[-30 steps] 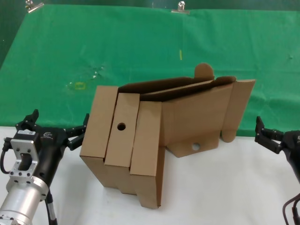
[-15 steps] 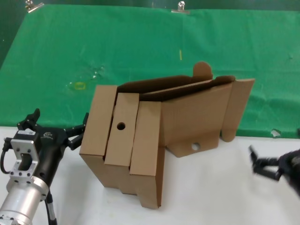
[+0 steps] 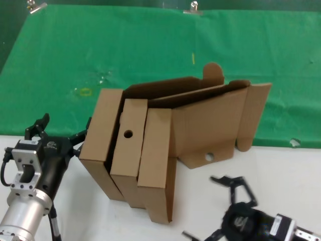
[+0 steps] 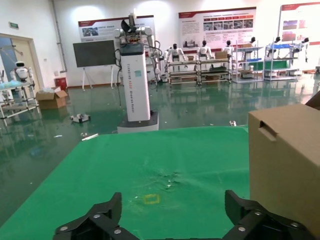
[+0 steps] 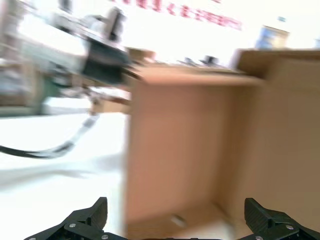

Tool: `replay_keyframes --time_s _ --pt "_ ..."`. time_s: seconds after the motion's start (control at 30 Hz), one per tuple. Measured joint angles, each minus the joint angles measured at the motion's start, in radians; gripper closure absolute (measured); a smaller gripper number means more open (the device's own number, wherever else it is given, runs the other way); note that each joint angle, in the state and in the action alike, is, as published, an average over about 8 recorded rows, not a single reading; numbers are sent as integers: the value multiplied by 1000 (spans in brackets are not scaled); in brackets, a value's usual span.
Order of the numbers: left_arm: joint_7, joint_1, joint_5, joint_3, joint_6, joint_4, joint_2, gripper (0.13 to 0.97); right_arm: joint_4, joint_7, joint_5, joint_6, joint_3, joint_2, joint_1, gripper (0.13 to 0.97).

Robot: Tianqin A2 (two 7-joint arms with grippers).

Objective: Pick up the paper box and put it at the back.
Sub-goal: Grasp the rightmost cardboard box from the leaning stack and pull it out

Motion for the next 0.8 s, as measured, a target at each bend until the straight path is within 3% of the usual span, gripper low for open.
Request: replay_keyframes --time_s 0.13,0.33,0.4,0.53,0.8 --pt "0 0 0 0 0 0 0 349 -78 -66 29 -162 -51 1 81 132" --pt "0 0 0 0 0 0 0 508 -193 -131 27 -318 -107 -16 196 136" --pt "0 0 0 0 0 0 0 560 -223 -142 22 -345 -121 -24 228 136" --pt "0 0 0 0 0 0 0 560 -268 -150 12 -376 -140 -42 276 161" --pt "0 0 0 0 0 0 0 762 -307 -142 -1 -392 -159 -69 313 239"
